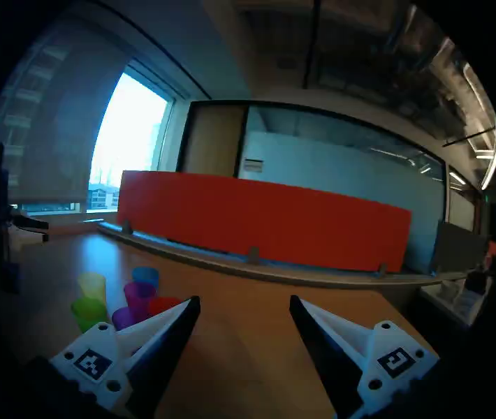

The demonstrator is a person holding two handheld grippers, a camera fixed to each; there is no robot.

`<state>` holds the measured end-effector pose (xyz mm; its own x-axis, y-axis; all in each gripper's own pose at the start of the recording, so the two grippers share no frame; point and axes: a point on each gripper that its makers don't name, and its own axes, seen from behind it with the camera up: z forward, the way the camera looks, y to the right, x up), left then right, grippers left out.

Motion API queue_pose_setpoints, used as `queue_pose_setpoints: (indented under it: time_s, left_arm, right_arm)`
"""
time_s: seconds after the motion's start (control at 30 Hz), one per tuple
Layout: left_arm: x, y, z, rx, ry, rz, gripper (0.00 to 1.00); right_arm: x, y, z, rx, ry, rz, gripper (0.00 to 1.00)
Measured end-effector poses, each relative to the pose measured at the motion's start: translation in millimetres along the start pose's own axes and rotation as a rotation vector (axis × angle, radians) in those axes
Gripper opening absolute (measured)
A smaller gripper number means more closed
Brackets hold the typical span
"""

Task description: Pour water

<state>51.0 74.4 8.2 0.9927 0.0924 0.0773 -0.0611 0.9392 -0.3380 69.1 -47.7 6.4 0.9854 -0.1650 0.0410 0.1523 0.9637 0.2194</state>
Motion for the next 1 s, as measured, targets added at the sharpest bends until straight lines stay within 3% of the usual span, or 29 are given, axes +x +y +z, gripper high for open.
queue_pose_setpoints:
  time_s: [0.37,1.0]
  left_arm:
    - [-6.1,36.5,11.3,-0.152,-0.062,0.049,0.92]
    - [-27.9,74.9,25.7,-0.291,-0.153,0.084,0.92]
  right_arm:
    - [-5.4,-25.5,2.9,0.16,-0.075,-0.033,1.0]
    - [-6.5,-33.6,2.5,0.233,-0.102,-0.076,1.0]
